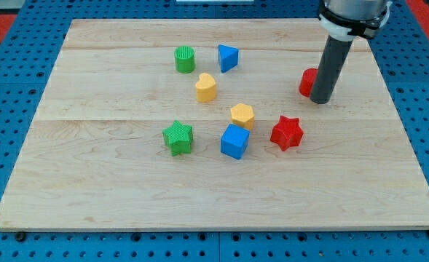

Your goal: Place the yellow hexagon top right to the green star

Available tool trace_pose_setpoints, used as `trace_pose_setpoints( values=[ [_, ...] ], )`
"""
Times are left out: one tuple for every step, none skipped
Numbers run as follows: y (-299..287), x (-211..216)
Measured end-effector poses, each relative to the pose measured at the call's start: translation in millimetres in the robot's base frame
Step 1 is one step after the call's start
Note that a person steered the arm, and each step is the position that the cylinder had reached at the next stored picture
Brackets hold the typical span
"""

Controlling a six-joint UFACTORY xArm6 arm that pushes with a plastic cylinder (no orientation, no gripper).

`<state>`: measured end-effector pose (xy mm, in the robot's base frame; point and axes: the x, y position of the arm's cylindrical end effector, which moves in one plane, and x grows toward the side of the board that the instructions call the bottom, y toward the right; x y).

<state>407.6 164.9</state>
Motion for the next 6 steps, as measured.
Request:
trace_pose_setpoints(
  values=[
    [-33.0,30.8],
    [-91.4,31.2],
    [-152.3,31.2],
    [-157.4,31.2],
    [-162.1,24.5],
    [-181.0,10.9]
  ],
)
